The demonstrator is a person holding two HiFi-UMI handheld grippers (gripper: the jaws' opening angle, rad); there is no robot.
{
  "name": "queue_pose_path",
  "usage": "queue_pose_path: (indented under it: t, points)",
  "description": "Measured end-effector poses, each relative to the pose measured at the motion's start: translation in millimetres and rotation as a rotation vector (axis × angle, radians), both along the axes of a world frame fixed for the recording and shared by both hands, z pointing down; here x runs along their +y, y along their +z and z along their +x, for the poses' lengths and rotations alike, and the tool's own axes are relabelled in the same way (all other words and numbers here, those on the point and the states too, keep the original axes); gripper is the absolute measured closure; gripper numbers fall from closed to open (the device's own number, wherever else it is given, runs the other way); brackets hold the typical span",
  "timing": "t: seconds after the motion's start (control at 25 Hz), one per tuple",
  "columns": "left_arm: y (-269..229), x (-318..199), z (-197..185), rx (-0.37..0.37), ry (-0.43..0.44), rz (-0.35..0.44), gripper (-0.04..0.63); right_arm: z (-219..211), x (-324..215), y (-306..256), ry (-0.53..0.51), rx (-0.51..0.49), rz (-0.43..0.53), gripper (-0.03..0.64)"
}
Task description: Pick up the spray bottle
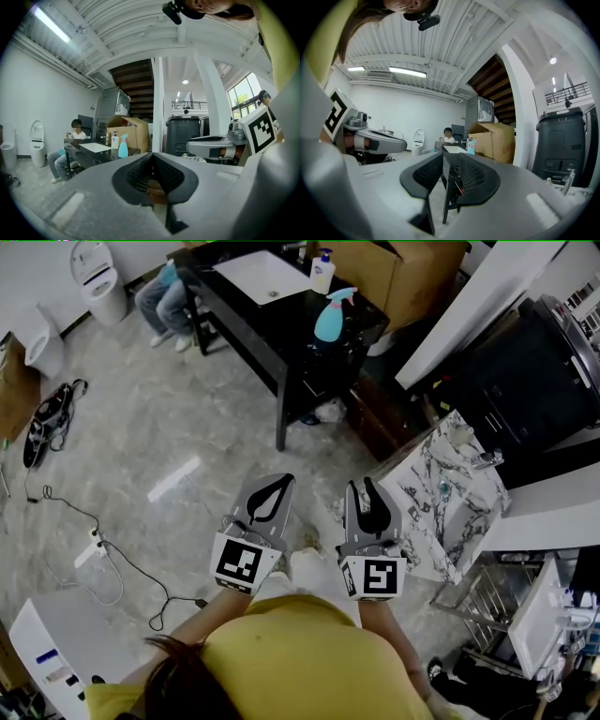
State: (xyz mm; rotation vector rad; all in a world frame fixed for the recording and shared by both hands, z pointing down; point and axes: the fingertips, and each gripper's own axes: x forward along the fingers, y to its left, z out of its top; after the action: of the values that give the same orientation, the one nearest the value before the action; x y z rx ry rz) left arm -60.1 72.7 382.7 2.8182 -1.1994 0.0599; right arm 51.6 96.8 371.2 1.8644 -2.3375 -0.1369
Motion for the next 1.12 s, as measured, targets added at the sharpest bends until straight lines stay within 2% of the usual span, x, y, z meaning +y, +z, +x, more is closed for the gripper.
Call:
queue_pose_path:
  t: [0.28, 0.52, 0.76, 1.12]
  points:
    - [5, -36, 3, -0.010, 0.002, -0.007, 0.589, 1, -42, 0, -0.020, -0.007, 0.019, 0.497]
    - [4, -83, 3, -0.017, -0.022, 0.018, 0.589, 5, -95, 5, -0.034, -0.027, 0.043, 0.483]
    - [2, -152, 18, 0.000, -0.018, 0.031, 0.589, 18, -172, 11, -0.054, -0.025, 0.034, 0.460]
    - [-5, -272, 63, 0.034, 0.013, 0.057, 0.589, 52, -308, 24, -0.088, -0.027, -0.006, 0.433]
